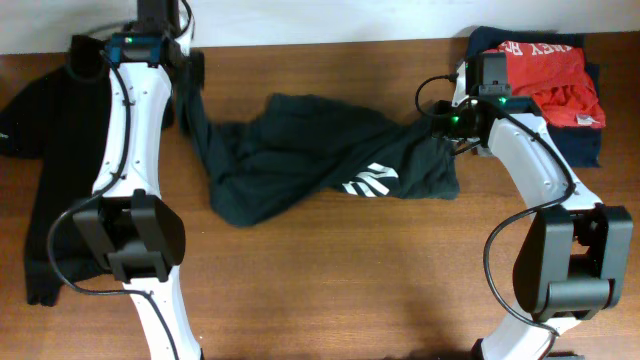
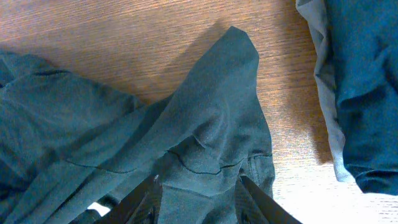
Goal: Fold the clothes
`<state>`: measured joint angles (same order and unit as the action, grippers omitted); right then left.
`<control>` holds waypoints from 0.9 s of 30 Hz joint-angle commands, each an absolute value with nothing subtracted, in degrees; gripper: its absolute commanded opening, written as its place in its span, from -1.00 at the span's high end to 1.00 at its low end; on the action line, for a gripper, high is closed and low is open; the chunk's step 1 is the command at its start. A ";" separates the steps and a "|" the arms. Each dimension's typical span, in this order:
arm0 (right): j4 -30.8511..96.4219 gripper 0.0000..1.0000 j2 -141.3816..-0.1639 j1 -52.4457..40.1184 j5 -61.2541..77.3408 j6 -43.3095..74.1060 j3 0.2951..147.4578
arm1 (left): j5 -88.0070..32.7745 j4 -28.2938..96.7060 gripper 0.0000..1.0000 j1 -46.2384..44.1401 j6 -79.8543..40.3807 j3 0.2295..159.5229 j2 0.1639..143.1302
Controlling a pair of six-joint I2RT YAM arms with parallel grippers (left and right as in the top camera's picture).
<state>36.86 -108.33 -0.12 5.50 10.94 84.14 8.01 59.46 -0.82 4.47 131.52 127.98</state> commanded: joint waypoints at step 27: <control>38.50 0.14 -108.71 0.08 6.02 10.74 83.90 | 18.87 66.11 0.99 -7.38 6.33 158.76 119.55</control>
